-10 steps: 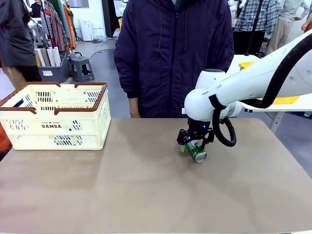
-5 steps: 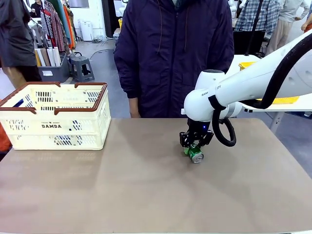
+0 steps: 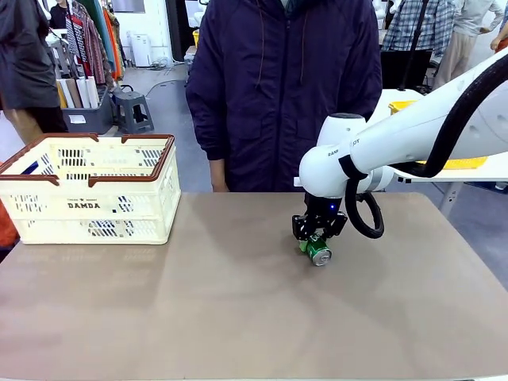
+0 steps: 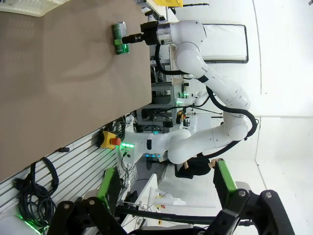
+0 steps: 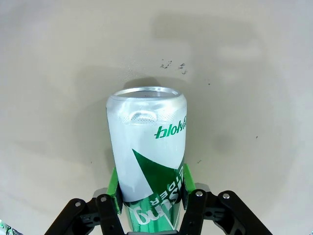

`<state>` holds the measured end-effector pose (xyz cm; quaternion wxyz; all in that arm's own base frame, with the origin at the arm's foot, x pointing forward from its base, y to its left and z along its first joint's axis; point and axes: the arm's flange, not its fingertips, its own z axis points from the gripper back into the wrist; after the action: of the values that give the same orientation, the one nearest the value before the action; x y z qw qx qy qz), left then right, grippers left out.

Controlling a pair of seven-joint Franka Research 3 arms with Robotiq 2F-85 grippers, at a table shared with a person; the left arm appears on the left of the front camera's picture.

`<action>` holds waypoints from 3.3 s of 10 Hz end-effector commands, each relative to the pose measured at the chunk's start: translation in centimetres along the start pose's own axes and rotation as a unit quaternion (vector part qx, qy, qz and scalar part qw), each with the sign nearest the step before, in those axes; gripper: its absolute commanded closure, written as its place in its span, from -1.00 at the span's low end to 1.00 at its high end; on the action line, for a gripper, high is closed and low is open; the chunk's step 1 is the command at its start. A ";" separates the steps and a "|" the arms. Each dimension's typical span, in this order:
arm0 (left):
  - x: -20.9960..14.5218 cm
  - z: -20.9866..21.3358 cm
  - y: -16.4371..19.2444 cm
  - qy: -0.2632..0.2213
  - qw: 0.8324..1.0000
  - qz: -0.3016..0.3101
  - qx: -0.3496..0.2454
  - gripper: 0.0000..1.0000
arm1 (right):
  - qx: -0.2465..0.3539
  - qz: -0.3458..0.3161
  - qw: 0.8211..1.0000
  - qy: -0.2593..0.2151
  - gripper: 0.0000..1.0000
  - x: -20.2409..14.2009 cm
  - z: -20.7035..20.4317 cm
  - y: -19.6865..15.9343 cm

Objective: Place the drinks into the Shopping basket.
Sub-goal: Pick up one drink and place it into the Shopping basket.

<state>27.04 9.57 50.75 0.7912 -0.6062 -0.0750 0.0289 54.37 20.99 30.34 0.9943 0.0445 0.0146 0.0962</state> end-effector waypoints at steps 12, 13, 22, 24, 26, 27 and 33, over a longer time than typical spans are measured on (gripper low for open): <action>-0.1 0.1 -0.2 0.002 1.000 -0.003 -0.002 -1.00 | 0.045 -0.185 0.981 0.020 1.00 -26.3 16.1 0.7; -0.1 0.1 -0.2 0.002 1.000 -0.003 -0.002 -1.00 | 0.045 -0.185 0.981 0.020 1.00 -26.3 16.1 0.7; -0.1 0.1 -0.2 0.002 1.000 -0.003 -0.002 -1.00 | 0.033 -0.140 0.987 -0.068 1.00 -23.6 10.9 23.3; -0.1 0.1 -0.2 0.002 1.000 -0.003 -0.002 -1.00 | 0.079 -0.110 0.989 -0.058 1.00 -20.2 7.5 29.3; -0.1 0.1 -0.2 0.002 1.000 -0.003 -0.002 -1.00 | 0.077 -0.098 0.988 -0.090 1.00 -17.2 3.6 33.1; -0.1 0.1 -0.2 0.002 1.000 -0.003 -0.002 -1.00 | 0.080 -0.079 0.991 -0.066 1.00 -15.6 1.4 34.1; -0.1 0.1 -0.2 0.002 1.000 -0.003 -0.002 -1.00 | 0.039 -0.091 0.995 -0.026 1.00 -14.0 -1.9 34.2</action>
<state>27.07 9.55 50.74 0.7914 -0.6060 -0.0746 0.0289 33.94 51.17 31.24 0.9952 0.0935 -0.0080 0.0290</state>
